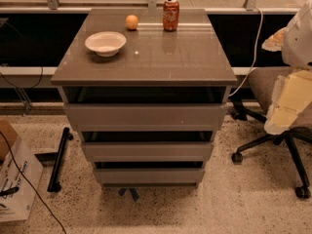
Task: Open middle drawer
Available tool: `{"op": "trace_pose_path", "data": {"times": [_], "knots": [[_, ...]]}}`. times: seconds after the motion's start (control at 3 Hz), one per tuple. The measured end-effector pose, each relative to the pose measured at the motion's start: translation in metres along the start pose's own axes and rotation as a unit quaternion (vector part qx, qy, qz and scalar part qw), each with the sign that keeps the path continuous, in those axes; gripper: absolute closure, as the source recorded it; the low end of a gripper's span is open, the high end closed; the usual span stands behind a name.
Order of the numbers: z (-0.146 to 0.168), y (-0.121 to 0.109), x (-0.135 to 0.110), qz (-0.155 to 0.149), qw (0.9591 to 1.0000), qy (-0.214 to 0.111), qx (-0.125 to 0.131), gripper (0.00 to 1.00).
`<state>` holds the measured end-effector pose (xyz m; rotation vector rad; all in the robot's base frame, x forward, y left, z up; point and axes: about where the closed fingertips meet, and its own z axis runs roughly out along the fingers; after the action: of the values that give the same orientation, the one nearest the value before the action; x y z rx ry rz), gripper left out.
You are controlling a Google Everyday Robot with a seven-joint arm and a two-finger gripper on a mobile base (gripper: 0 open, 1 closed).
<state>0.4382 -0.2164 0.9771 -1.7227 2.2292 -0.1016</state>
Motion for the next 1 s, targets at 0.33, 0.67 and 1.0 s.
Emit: {"op": "trace_pose_path", "data": {"times": [0.33,0.67,1.0], "knots": [[0.0,0.0,0.0,0.0,1.0,0.0,0.0,0.0],[0.026,0.001,0.001,0.015,0.9995,-0.027,-0.01,0.0],[0.068,-0.001,0.003,0.03,0.9973,-0.062,-0.025,0.0]]}}
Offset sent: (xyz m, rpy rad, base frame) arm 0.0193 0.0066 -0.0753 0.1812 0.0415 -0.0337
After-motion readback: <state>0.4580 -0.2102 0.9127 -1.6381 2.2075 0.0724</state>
